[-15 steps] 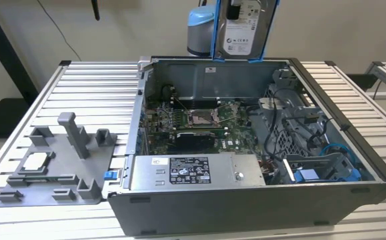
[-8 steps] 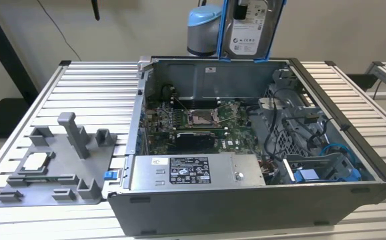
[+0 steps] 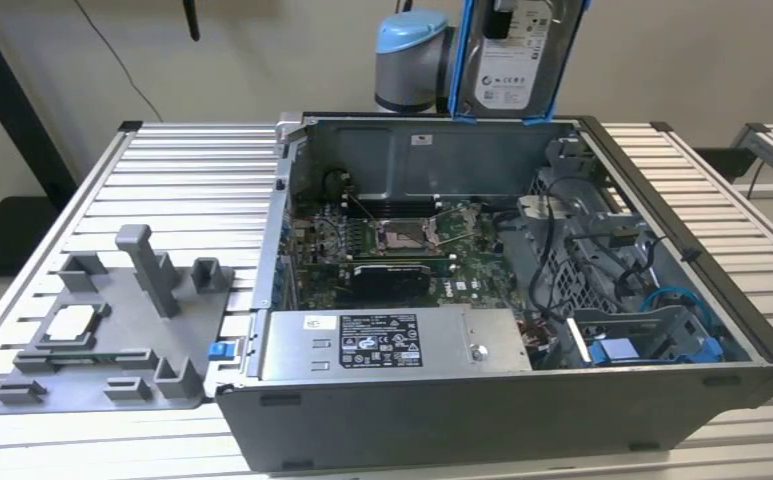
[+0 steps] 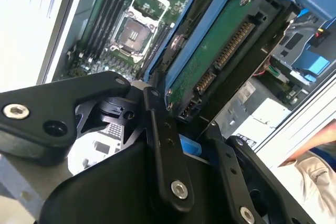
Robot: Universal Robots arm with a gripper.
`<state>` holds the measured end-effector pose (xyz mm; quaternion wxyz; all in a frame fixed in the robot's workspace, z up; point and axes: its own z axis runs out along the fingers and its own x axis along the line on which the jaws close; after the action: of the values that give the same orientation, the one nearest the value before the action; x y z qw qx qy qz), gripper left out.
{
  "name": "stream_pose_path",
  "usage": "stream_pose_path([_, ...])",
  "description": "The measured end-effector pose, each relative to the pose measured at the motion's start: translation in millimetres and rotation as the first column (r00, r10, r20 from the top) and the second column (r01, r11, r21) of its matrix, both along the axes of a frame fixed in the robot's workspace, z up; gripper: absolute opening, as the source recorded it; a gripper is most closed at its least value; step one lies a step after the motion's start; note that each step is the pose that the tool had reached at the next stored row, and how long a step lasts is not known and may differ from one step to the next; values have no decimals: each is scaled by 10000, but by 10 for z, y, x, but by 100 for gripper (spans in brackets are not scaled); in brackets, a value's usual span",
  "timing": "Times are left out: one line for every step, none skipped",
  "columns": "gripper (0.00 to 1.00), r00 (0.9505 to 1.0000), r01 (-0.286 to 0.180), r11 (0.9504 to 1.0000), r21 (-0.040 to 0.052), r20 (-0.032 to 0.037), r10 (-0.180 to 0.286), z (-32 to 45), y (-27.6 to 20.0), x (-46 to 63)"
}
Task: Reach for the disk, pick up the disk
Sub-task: 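Pick up the disk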
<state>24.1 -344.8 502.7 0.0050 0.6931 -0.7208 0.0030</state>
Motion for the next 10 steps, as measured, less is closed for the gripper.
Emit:
stream_pose_path([0,10000,0,10000,1,0,0,0,1,19])
stream_pose_path([0,10000,0,10000,0,0,0,0,3,38])
stream_pose_path([0,10000,0,10000,0,0,0,0,5,60])
stream_pose_path([0,10000,0,10000,0,0,0,0,7,85])
stream_pose_path([0,10000,0,10000,-1,0,0,0,9,109])
stream_pose_path([0,10000,0,10000,1,0,0,0,11,135])
stream_pose_path([0,10000,1,10000,1,0,-1,-1,13,163])
stream_pose_path([0,10000,0,10000,0,0,0,0,16,193])
stream_pose_path([0,10000,0,10000,1,0,0,0,19,225])
stream_pose_path([0,10000,0,10000,1,0,0,0,21,254])
